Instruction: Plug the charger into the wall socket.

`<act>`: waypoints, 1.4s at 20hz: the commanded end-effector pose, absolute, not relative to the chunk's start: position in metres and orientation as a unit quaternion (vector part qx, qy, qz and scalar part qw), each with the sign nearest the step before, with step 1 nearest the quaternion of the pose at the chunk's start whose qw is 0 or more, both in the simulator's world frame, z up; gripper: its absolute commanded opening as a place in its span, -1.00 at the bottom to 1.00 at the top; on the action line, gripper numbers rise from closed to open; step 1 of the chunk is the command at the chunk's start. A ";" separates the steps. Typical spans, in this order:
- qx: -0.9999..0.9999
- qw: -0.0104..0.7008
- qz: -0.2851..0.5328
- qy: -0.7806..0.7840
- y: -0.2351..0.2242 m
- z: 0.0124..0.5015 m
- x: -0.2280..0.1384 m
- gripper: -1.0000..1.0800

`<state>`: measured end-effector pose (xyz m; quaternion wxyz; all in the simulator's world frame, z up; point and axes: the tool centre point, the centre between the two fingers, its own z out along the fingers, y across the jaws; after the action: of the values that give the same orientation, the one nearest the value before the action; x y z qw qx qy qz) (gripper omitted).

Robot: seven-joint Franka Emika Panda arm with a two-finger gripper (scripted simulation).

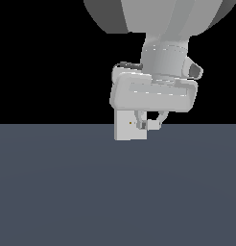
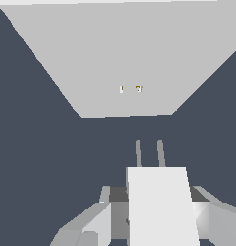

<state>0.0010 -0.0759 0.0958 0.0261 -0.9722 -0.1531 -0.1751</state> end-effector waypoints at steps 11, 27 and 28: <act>-0.969 0.030 -0.174 -0.173 -0.067 0.100 0.003 -1.00; -0.969 0.030 -0.173 -0.173 -0.051 0.100 0.046 -1.00; -0.969 0.030 -0.173 -0.173 -0.050 0.100 0.048 -1.00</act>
<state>0.0448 -0.0510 0.0999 0.0305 -0.9691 -0.1730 -0.1731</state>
